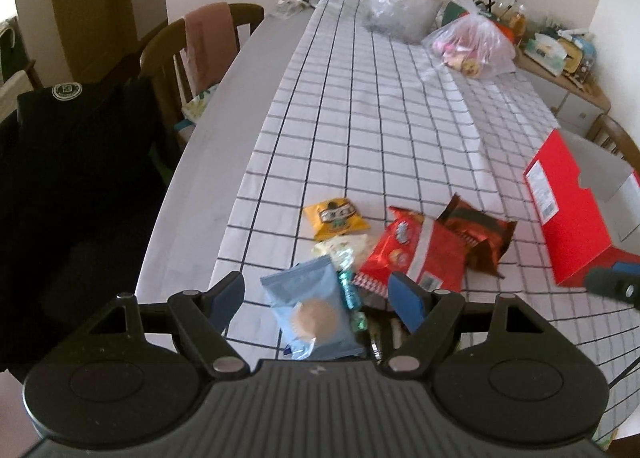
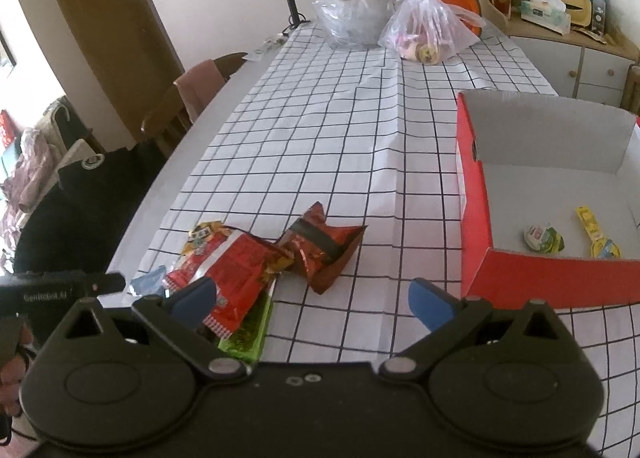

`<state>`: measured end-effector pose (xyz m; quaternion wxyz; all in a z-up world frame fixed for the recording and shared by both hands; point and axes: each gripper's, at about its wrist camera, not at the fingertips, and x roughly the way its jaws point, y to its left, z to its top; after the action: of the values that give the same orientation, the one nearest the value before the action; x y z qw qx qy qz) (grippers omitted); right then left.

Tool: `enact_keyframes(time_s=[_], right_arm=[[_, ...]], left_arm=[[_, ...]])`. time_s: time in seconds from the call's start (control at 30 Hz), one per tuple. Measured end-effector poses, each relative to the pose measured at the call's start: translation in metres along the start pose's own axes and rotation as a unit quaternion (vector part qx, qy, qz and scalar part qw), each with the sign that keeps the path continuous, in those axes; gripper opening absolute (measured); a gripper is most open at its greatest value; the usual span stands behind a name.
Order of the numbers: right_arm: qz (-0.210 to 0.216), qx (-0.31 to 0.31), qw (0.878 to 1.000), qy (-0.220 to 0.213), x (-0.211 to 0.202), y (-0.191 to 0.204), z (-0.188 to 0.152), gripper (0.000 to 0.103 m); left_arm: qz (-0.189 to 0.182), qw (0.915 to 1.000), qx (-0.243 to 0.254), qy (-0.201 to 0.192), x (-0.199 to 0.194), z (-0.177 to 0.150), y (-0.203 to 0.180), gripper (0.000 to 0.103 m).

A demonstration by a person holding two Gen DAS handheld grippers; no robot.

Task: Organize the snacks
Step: 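Move both grippers back over the snack pile, then grasp the copper-brown bag with the right gripper while the left grasps blue cookie packet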

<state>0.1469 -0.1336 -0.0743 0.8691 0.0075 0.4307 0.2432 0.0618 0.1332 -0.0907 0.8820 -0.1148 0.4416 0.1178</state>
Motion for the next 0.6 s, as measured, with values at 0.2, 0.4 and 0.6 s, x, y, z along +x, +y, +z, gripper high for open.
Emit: enact_keyframes(time_s=[0.2,0.4,0.6], right_arm=[[-0.03,0.007,1.0,0.001,0.024,-0.003,0.011,0.102],[-0.039,-0.087,0.995,0.02,0.063,0.002,0.025,0.1],[-0.02,-0.196,0.978,0.068,0.098,0.014,0.029,0.096]], left_arm=[[0.009,0.9995,-0.003,0.03,0.026,-0.012,0.004,0.079],[0.017,0.9983,-0.006,0.055,0.043,-0.019,0.005,0.079],[0.023,0.9969,-0.016,0.073,0.053,-0.022,0.006,0.079]])
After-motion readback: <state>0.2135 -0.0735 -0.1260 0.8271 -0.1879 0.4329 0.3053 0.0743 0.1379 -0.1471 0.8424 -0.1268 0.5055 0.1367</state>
